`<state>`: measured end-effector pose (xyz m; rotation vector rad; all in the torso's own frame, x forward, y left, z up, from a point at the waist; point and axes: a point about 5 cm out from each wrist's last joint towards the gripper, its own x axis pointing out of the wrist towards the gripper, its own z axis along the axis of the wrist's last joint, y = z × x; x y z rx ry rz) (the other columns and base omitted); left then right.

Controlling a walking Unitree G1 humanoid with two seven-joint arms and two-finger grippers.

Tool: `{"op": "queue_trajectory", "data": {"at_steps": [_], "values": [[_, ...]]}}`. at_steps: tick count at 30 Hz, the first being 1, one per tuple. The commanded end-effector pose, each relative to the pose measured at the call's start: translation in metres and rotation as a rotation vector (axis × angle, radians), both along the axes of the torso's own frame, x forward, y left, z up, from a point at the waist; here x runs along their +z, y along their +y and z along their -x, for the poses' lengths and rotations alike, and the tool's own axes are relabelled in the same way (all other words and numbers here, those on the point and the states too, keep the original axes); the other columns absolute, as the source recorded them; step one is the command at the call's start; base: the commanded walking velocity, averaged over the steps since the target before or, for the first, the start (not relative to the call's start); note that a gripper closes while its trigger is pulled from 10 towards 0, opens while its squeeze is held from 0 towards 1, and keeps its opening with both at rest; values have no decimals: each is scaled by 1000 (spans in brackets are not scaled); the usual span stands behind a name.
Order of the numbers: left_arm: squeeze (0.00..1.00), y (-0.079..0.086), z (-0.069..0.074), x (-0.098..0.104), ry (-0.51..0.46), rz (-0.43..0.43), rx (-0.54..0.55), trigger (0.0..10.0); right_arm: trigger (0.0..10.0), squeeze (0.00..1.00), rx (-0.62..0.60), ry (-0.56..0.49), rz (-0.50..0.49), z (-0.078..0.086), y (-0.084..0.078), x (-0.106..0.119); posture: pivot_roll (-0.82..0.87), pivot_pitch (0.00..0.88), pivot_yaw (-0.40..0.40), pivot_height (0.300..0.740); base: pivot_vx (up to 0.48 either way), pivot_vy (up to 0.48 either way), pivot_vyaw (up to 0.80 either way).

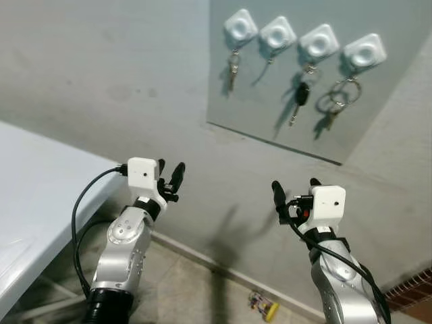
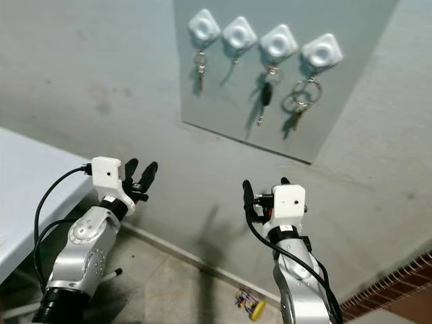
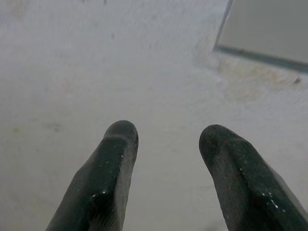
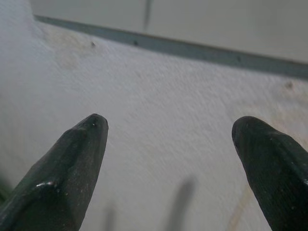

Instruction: Hang keys on a hook

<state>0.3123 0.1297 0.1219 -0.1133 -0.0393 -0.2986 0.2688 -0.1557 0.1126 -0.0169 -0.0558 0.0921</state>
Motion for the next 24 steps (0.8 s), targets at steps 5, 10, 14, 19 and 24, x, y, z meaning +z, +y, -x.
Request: {"op": "queue_trajectory", "data": {"at_steps": [5, 10, 14, 19, 24], "values": [[0, -5, -3, 12, -47, 7, -16, 10000, 10000, 0, 9, -44, 23, -7, -5, 12, -166, 25, -22, 724, 0, 0, 800], [0, -4, -5, 15, -59, 12, -18, 10000, 10000, 0, 17, -56, 34, -11, -7, 15, -164, 16, -26, 724, 0, 0, 800], [0, -3, -8, 17, -67, 7, -19, 10000, 10000, 0, 28, -70, 50, -14, -7, 18, -163, 5, -29, 724, 0, 0, 800], [0, -2, -10, 19, -75, 9, -18, 10000, 10000, 0, 40, -75, 56, -14, -4, 17, -162, 0, -30, 724, 0, 0, 800], [0, -6, 0, 13, -82, 7, -38, 10000, 10000, 0, 36, -76, 61, -7, -4, 14, -164, 0, -34, 724, 0, 0, 800]]}}
